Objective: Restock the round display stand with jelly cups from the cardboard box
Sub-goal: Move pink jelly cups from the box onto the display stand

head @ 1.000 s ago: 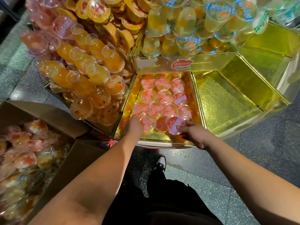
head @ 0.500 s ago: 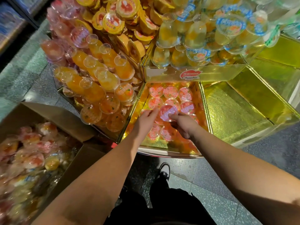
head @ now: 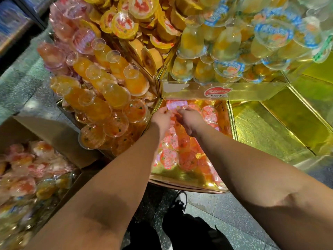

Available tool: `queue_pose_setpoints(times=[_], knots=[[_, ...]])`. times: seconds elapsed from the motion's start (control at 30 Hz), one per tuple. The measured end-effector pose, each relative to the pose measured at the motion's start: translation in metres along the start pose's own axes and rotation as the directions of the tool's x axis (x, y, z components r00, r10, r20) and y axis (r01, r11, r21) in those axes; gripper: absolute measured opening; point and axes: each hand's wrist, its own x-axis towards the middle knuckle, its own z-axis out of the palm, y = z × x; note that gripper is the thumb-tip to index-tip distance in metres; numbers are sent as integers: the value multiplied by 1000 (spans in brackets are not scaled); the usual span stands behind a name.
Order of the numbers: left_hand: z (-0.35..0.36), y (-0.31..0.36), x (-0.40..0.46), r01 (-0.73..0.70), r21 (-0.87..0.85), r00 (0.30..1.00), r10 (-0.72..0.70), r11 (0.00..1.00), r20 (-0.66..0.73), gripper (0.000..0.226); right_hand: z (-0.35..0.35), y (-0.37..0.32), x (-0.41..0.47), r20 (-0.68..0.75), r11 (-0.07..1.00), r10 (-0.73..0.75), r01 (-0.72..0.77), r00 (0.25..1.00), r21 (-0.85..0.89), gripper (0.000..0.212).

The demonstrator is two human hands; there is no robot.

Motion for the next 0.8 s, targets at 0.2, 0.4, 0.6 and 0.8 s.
queue_pose_setpoints(times=[0.2, 0.4, 0.6, 0.8], knots=[[-2, -4, -24, 20, -96, 999, -17, 995, 28, 39, -4, -2, 2, 22, 994, -2, 4, 1000, -106, 51], [-38, -20, -89, 44, -112, 992, -31, 993, 122, 34, -37, 7, -49, -64, 972, -29, 14, 998, -234, 40], [-107, -45, -163, -61, -67, 984, 71, 996, 161, 13, -12, 32, -148, 41, 938, -63, 73, 997, -338, 10], [-219, -89, -198, -131, 113, 988, 139, 985, -66, 15, 79, 71, -214, 329, 686, -101, 305, 939, -660, 14]])
